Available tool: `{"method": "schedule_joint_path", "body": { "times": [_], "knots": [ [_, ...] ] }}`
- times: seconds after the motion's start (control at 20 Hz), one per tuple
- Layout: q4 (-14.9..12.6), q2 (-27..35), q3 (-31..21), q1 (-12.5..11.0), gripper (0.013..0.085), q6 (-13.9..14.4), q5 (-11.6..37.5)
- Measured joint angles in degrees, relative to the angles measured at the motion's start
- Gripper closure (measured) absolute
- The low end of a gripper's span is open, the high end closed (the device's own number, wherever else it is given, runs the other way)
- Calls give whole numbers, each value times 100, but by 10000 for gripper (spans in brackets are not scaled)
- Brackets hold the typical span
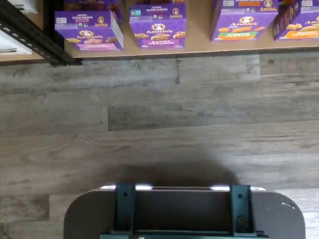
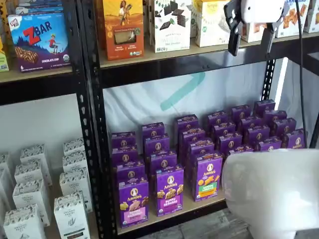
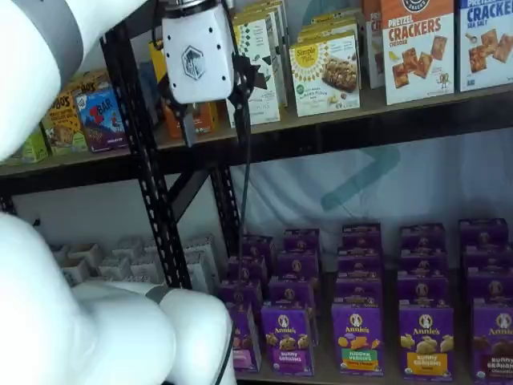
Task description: Pick up the purple box with a pink patch in the middle, on the bottom shelf, the first box from the left
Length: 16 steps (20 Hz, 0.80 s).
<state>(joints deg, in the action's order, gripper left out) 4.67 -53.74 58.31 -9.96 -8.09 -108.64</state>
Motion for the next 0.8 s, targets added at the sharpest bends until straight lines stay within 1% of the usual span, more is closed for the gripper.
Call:
{"method": "schedule_joint_path", "body": {
  "times": [0.1,0.3,0.5,0.65,0.8],
  "knots": [
    [-11,-27,-89,49,130,40,32],
    [-50,-107,-381,248,130,213,205],
    [78,-181,-757,313,130,299,464],
    [65,-240,-1094,488,130,446,725],
    [-26,-275,-1462,752,130,673,983]
  ]
}}
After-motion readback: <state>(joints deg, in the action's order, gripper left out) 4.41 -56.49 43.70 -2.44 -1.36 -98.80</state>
